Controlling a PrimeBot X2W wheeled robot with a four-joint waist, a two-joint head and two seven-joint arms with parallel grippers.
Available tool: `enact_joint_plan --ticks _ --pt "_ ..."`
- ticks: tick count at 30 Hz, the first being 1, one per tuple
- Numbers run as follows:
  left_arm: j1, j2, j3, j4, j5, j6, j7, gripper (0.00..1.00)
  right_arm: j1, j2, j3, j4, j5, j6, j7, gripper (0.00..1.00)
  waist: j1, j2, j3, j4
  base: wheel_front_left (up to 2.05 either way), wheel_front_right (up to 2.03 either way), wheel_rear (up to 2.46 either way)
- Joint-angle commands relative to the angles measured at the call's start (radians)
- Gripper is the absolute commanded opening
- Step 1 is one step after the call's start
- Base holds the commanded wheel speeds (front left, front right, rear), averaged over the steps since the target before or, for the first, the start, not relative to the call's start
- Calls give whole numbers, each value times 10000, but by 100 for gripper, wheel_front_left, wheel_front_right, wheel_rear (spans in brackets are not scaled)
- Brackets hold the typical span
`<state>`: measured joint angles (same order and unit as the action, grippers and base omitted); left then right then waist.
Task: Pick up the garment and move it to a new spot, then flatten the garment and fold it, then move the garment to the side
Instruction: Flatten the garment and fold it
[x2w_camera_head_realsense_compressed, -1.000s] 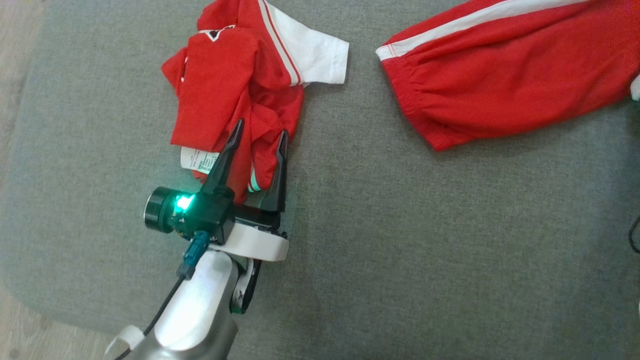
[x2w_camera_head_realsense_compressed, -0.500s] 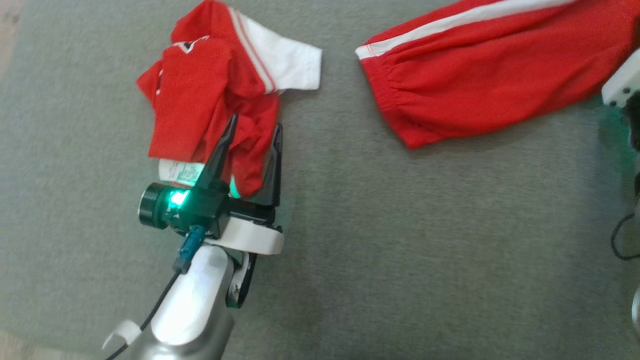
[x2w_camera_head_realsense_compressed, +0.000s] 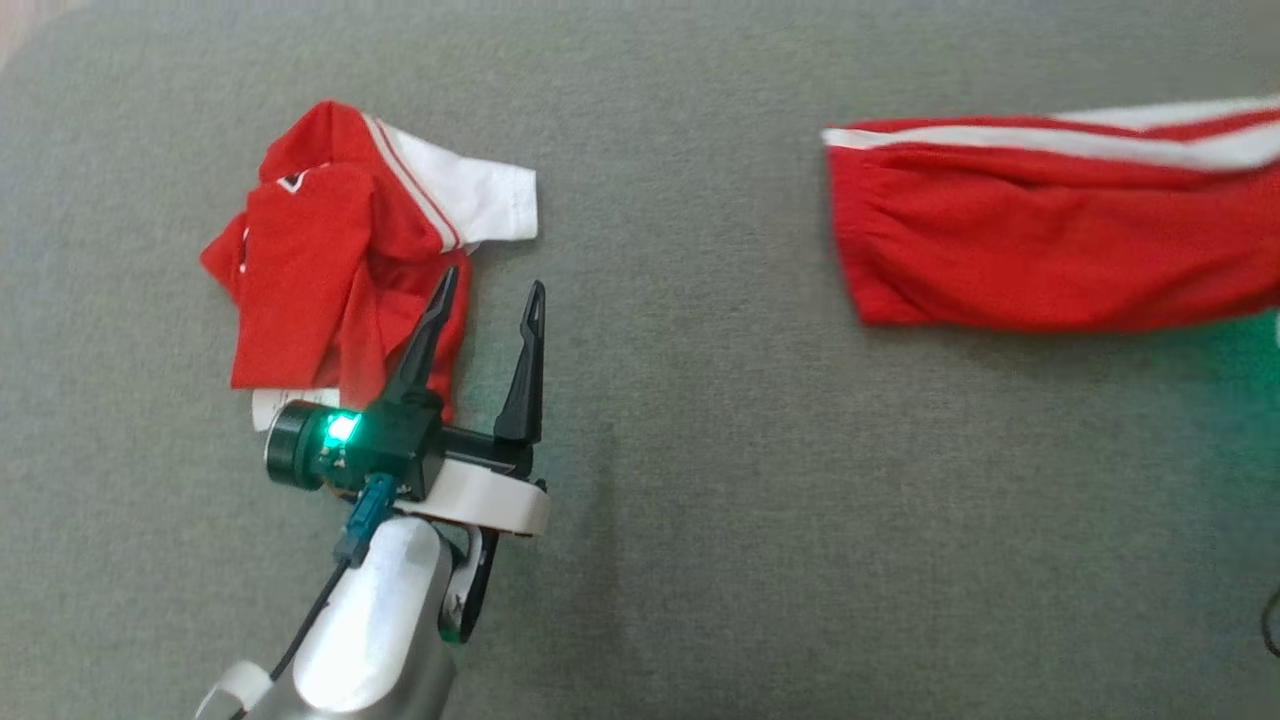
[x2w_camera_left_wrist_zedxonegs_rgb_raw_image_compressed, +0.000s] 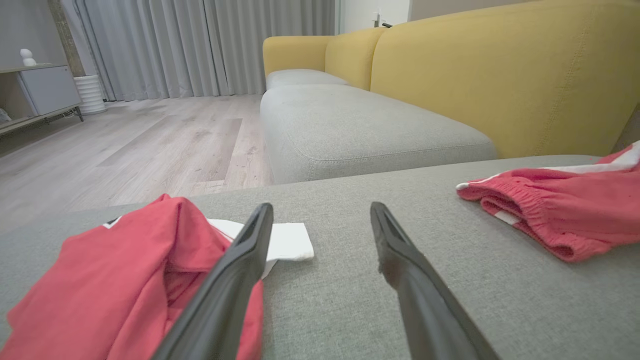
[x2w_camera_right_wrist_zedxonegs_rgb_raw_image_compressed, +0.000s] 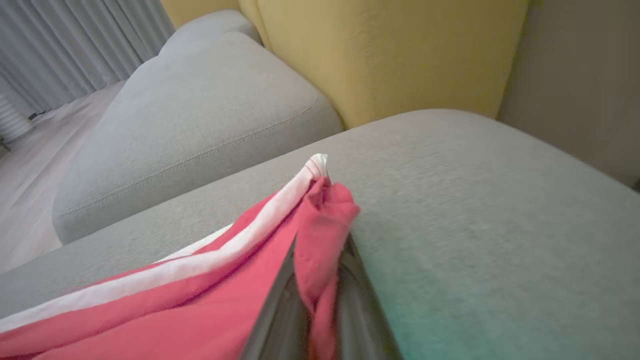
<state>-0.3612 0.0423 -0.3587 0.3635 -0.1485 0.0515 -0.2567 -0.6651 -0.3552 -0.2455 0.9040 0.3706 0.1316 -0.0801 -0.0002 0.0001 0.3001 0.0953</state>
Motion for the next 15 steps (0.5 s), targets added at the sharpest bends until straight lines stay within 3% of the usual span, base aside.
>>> enact_joint_plan --ticks 1,9,15 --pt "-81 121 374 -246 124 -36 -51 100 84 -175 106 -403 71 -9 -109 0 2 -1 -100 -81 0 0 0" --pt "104 155 516 -233 213 -117 -51 100 593 50 -60 -1167 502 -9 -111 0 2 -1 -184 27 0 0 0" --pt "181 147 578 -103 227 -149 -51 100 799 356 412 -2034 1114 -9 -341 0 2 -1 -453 138 0 0 0"
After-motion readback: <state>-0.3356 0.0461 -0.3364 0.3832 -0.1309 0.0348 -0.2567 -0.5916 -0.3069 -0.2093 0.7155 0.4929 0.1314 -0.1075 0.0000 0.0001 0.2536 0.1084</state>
